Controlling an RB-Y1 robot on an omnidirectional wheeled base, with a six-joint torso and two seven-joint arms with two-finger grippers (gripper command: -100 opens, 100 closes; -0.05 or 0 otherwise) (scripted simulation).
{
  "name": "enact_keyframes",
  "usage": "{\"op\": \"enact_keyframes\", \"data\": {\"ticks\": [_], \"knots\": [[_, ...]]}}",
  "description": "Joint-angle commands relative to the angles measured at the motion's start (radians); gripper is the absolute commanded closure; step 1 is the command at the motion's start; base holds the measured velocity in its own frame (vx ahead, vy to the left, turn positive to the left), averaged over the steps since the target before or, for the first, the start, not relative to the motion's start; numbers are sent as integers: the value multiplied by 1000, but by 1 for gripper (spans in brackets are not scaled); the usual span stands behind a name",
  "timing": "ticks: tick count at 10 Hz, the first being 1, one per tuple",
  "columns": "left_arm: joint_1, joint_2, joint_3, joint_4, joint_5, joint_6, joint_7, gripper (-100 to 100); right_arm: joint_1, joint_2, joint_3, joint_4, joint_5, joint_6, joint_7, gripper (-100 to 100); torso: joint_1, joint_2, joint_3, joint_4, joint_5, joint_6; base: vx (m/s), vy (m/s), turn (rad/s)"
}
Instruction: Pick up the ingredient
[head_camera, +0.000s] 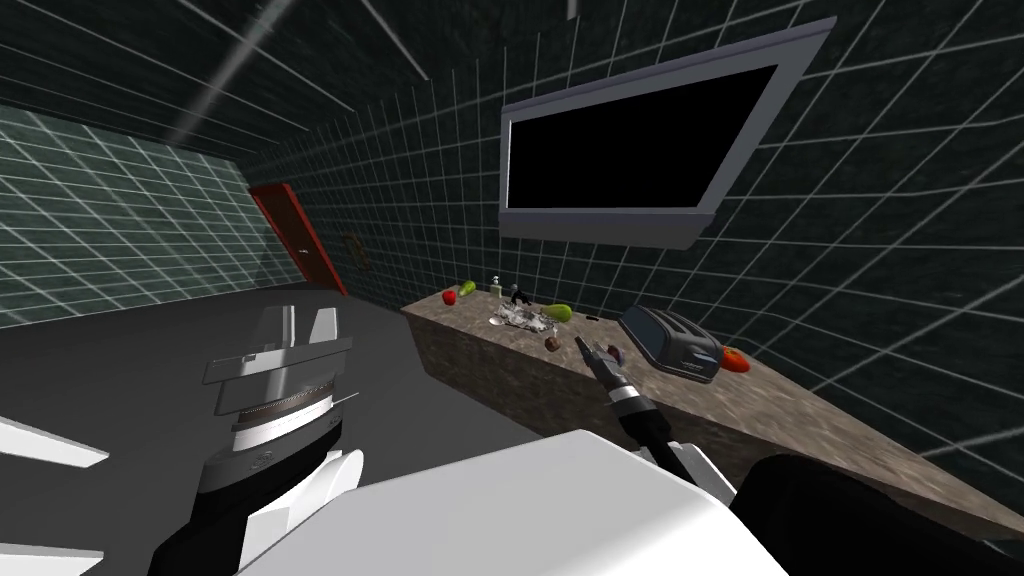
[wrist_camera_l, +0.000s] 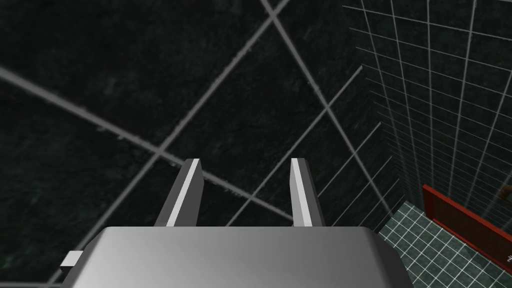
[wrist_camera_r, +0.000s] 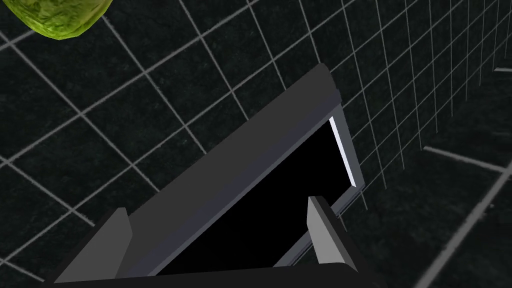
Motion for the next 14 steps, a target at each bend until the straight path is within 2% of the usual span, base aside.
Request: {"op": "enact_keyframes", "data": {"ticks": [1,2,3,4,5,6,7,8,9,10,11,12,14], "knots": [[0,0,0,0,0,0,0,0,47,-29,-26,4,50,28,46,-100,0,0,0,0,0,0,-25,6,268],[0,0,0,0,0,0,0,0,47,-29,-26,4,70,28,46,-100,0,0,0,0,0,0,-19,0,112],[0,0,0,0,0,0,0,0,81,-49,-42,3,105,49,75,-100,0,0,0,0,0,0,-18,-1,204],[0,0,0,0,0,0,0,0,81,-49,-42,3,116,49,75,-100,-1,0,0,0,0,0,-13,-6,106],[0,0,0,0,0,0,0,0,114,-70,-58,2,156,69,104,-100,-1,-1,0,0,0,0,-12,-1,180],[0,0,0,0,0,0,0,0,114,-70,-58,2,163,69,104,-100,-1,-1,0,0,0,0,-11,-7,113],[0,0,0,0,0,0,0,0,148,-90,-73,1,201,89,133,-100,-1,-1,-1,0,0,0,-13,-6,193],[0,0,0,0,0,0,0,0,148,-90,-73,1,211,89,133,-100,-1,-1,-1,0,0,0,-11,-10,114],[0,0,0,0,0,0,0,0,181,-110,-87,1,250,107,161,-100,-1,-1,-1,0,0,1,-10,-6,286],[0,0,0,0,0,0,0,0,181,-110,-87,1,260,107,161,-100,-1,-1,-1,0,0,0,-7,-17,96],[0,0,0,0,0,0,0,0,214,-131,-100,1,298,124,189,-100,-2,-1,-1,0,0,1,-2,-16,173],[0,0,0,0,0,0,0,0,214,-131,-100,1,310,124,189,-100,-2,-2,-1,0,0,0,-2,-16,115],[0,0,0,0,0,0,0,0,277,-174,-123,2,382,155,243,-100,-2,-2,-1,0,0,0,0,-24,280]]}}
